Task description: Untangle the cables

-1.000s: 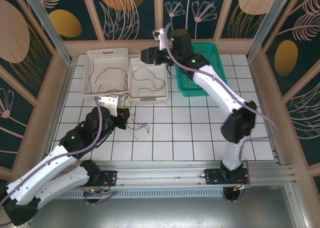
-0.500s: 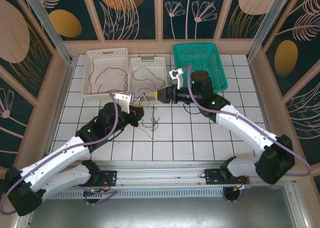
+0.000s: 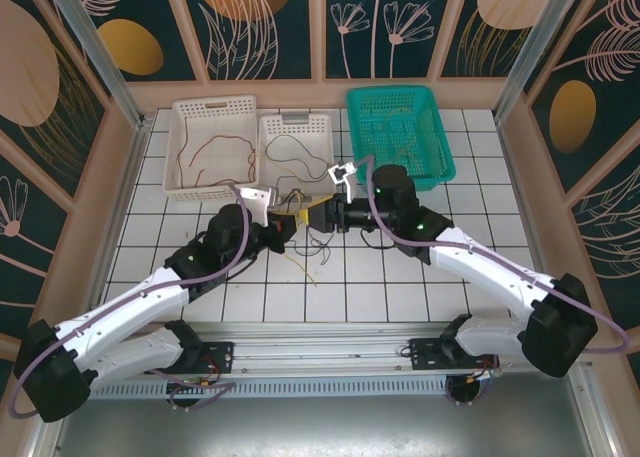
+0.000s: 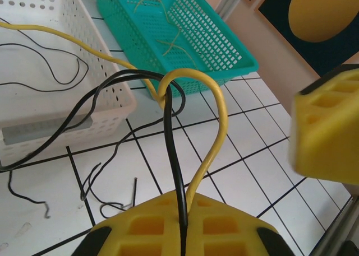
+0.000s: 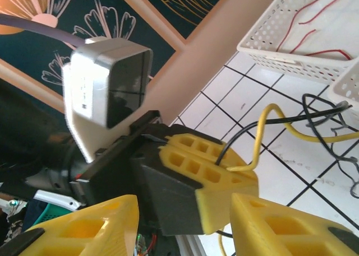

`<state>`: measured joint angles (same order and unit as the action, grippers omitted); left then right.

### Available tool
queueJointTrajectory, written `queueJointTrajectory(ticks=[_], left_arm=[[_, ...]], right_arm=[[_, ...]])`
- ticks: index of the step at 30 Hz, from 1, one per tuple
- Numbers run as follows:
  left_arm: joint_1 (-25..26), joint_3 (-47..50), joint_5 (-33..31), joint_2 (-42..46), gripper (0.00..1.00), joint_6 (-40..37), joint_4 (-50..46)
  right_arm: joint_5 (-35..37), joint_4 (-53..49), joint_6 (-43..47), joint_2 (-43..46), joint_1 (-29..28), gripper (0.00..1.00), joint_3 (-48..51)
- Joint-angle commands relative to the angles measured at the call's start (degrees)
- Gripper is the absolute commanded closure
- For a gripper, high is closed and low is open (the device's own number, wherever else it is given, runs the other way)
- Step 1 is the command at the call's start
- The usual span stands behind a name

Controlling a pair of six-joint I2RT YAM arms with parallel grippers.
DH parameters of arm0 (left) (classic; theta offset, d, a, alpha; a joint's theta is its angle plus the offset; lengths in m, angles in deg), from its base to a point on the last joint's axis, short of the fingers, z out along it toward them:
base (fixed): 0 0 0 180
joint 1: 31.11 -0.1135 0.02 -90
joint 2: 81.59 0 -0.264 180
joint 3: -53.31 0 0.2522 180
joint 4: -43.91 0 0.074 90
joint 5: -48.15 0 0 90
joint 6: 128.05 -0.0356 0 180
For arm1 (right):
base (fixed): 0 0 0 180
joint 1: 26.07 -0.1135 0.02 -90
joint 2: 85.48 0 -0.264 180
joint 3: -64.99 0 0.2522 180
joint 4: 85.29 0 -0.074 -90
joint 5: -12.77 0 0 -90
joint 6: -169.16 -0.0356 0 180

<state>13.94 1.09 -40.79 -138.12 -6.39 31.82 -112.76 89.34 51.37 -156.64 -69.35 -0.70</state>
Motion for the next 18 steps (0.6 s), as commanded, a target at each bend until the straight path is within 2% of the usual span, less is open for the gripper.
queueJointTrajectory(ticks=[1,10,16,18], left_arm=[[0.6,0.5,0.7,0.1,1.00,0.9,3.2],[1.2,0.9,1.3,-0.8,1.00,1.0,4.1],[1.8,0.9,2.4,-1.7,1.00,1.0,4.6],[2.0,1.1,2.8,-1.6,1.00,1.0,4.7]], right_arm=[[1.2,3.1,-0.9,-1.5,-0.5,0.54,-0.3],[2.1,3.9,-1.6,-5.3,-1.1,0.59,-1.6],[4.4,4.9,-2.3,-5.1,-1.2,0.69,-1.4],[5.2,4.7,-2.2,-5.1,-1.2,0.70,-1.4]])
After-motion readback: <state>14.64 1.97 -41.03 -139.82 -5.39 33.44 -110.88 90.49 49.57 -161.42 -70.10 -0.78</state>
